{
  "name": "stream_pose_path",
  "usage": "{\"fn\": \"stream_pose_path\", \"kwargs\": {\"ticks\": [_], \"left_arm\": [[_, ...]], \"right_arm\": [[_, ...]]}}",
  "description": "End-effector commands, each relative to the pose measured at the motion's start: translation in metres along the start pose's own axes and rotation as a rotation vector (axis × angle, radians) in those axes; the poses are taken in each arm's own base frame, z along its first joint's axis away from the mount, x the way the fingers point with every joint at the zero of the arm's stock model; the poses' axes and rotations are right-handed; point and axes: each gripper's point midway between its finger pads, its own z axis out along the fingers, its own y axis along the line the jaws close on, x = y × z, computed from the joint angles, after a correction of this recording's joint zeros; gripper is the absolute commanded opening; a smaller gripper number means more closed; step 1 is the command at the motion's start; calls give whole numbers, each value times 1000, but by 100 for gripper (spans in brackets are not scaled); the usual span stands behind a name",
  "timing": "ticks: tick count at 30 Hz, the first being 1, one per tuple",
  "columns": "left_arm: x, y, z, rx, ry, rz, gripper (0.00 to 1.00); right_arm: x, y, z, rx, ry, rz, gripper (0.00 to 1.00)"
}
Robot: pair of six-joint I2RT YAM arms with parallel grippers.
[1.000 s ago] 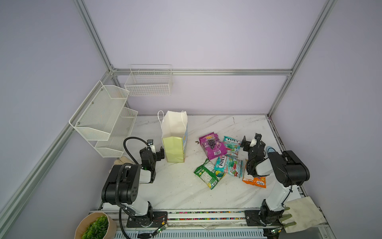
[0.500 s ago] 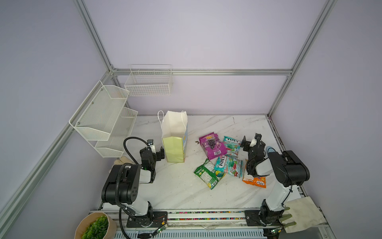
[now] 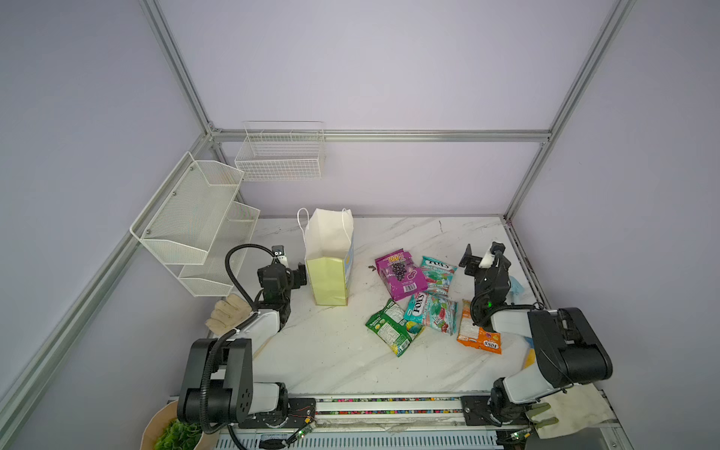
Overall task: Place the snacks into the paper bag
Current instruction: Pick up the snack at the center of the table.
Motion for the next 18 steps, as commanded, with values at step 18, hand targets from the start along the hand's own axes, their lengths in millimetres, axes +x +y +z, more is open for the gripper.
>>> {"fn": "stream_pose_path", "kwargs": {"ticks": [18], "left_arm": [[-67, 32, -97, -40, 203, -455, 100]], "right_arm": [[-14, 37, 27, 52, 590, 434, 97]]}}
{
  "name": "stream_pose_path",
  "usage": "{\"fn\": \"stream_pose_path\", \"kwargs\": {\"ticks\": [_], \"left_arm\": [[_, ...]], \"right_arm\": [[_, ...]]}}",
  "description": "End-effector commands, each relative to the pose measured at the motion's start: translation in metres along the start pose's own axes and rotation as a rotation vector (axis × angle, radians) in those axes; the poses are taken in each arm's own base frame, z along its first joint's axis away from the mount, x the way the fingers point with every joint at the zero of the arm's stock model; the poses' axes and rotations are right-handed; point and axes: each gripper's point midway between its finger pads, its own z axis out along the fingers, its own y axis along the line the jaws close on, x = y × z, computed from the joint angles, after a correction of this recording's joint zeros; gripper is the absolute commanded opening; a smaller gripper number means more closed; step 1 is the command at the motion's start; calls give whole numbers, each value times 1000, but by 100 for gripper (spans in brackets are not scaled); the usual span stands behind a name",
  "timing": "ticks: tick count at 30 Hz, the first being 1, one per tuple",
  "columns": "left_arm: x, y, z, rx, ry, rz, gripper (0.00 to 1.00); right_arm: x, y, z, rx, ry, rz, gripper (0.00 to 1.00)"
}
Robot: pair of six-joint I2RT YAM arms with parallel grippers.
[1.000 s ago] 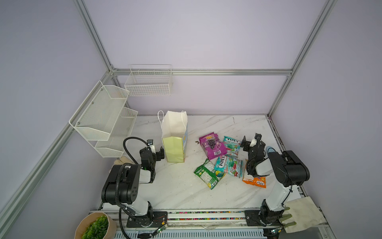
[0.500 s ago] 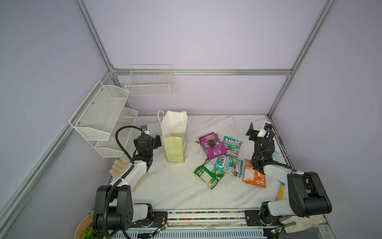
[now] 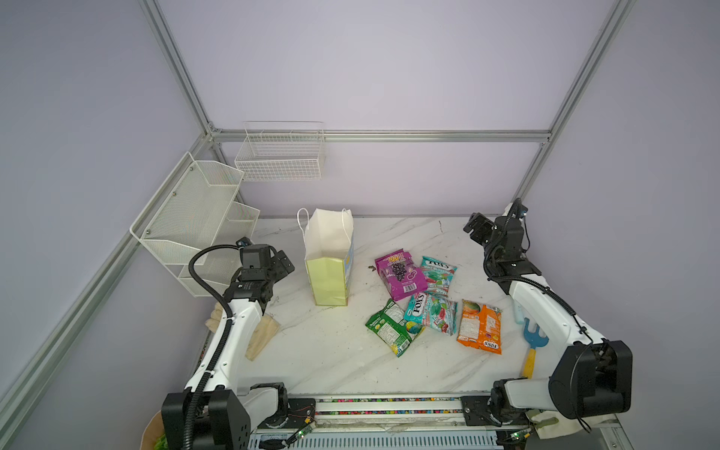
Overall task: Place the snacks into the paper bag
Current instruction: Pick up the snack at the center of the table.
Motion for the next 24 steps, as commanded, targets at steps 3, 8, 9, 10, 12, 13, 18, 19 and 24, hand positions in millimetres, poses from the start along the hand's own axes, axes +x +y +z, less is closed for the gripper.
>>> {"fn": "stream_pose_path", "kwargs": {"ticks": [3, 8, 9, 10, 12, 13, 18, 19, 24], "left_arm": [[-34, -10, -53, 68, -87, -49, 100], [-36, -29, -69, 182, -67, -71, 100], [-35, -37, -76, 241, -69, -67, 100], [-33, -45, -82, 304, -70, -66, 100], [-27, -55, -98, 402, -79, -57, 97], [-24, -57, -108, 439, -88, -46, 96], [-5, -61, -149, 534, -91, 44, 95], [-1, -60, -154, 541, -88, 63, 96], [24, -63, -178, 645, -49, 95, 95]], "right_arm": [[59, -10, 20, 99, 305, 71, 97], [107, 11, 11, -11, 441, 11, 97], [111, 20, 5, -50, 423, -15, 97], [112, 27, -1, -80, 402, -30, 97], [117, 38, -12, -125, 390, -64, 98], [119, 42, -16, -141, 391, -79, 97], [128, 57, -35, -188, 418, -155, 97], [131, 57, -36, -196, 427, -169, 97], [161, 62, -46, -242, 533, -229, 96]]}}
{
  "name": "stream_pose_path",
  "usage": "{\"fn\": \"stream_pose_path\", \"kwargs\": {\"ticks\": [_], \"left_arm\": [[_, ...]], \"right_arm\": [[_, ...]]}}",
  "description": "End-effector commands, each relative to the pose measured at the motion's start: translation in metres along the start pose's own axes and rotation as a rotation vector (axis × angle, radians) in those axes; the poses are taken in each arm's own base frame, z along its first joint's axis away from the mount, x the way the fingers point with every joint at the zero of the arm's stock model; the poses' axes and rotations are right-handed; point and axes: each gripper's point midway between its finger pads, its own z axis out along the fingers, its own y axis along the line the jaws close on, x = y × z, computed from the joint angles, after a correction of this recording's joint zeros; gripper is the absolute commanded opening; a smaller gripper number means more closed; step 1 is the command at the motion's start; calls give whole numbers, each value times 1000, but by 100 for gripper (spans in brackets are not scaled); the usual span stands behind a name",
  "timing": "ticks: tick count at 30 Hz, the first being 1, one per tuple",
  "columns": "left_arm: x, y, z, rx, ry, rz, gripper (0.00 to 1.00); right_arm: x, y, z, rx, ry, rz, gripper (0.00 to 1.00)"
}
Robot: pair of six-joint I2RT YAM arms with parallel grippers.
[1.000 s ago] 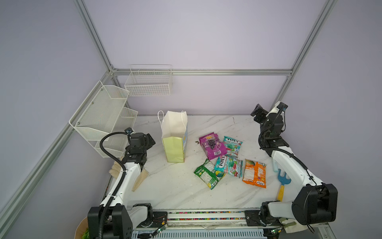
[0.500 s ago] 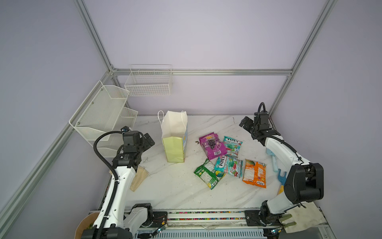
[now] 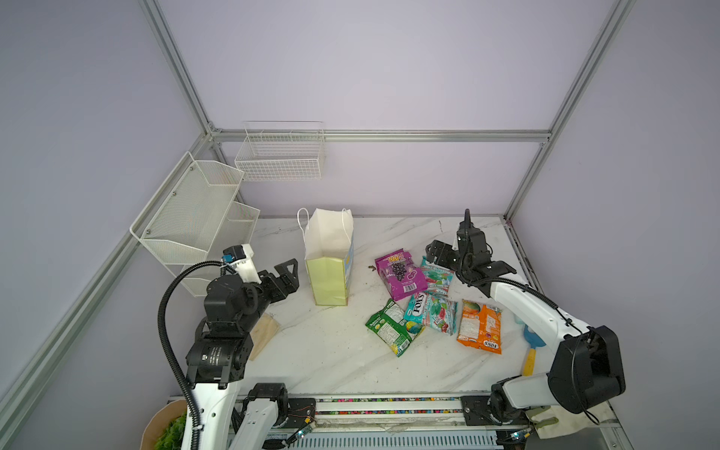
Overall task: Place the snacks into the paper bag
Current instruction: Pick up the snack at the center of the table.
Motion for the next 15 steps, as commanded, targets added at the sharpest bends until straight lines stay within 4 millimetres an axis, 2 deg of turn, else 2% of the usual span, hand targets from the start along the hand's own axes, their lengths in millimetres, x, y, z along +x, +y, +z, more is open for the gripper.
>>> {"fn": "stream_pose_path", "kwargs": {"ticks": [1, 6, 9, 15], "left_arm": [[28, -13, -8, 99, 86, 24, 94], [50, -28, -24, 215, 121, 31, 94], [64, -26, -27, 238, 143, 55, 93], [83, -19, -27, 243, 176, 63, 93]], "right_arm": [[29, 8, 2, -26, 91, -68, 96], [65, 4, 2, -6, 134, -98, 96], [80, 4, 2, -14, 158, -99, 96], [89, 9, 0, 14, 173, -130, 96]]}}
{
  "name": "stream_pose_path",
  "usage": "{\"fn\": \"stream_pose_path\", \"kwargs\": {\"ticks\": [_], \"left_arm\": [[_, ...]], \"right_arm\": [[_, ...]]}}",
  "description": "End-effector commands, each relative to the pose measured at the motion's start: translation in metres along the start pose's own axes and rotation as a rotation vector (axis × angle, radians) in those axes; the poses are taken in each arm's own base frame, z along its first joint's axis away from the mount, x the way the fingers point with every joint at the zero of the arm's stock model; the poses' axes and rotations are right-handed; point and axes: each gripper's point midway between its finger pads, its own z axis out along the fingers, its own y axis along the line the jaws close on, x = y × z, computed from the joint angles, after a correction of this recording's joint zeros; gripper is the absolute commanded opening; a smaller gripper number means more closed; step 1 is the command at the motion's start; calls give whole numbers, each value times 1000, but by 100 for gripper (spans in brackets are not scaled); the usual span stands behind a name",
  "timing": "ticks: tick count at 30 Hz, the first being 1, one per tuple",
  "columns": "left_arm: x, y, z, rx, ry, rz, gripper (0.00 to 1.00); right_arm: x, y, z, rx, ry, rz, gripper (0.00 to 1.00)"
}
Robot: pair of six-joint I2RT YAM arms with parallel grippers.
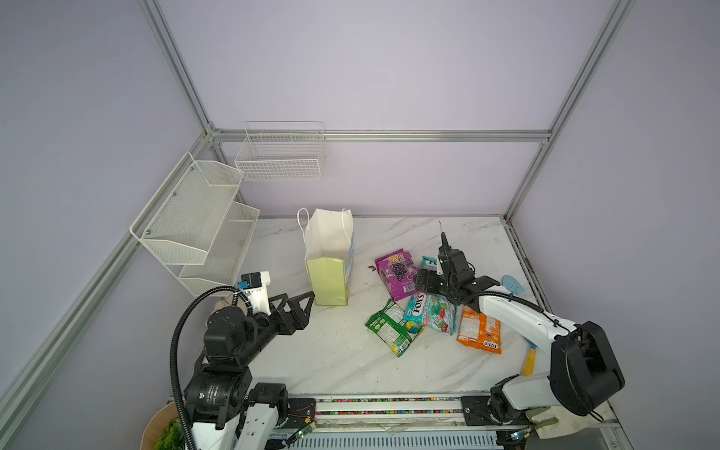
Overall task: Place the snacks into the paper bag
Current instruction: Pick up the snack at the center of the table.
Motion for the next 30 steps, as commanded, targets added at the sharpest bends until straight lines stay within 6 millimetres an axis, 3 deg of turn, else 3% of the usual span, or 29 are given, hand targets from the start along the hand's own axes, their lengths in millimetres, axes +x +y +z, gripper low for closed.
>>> {"fn": "stream_pose_path", "kwargs": {"ticks": [1, 6, 18, 24, 30], "left_arm": [[19, 1, 6, 37, 49, 22, 93], [28, 1, 9, 60, 79, 32, 93], [28, -3, 11, 89, 85, 54, 93], [14, -11, 5, 90, 51, 85, 93], [10, -9, 10, 79, 52, 78, 93]], "right_arm": [[-8, 4, -10, 19, -31, -14, 96], [-9, 1, -11, 40, -38, 7, 96], [-2, -5, -9, 51, -38, 123, 95], [-2, 7, -16, -41, -61, 168, 90], [6, 0, -7, -25, -52, 224, 88]]}}
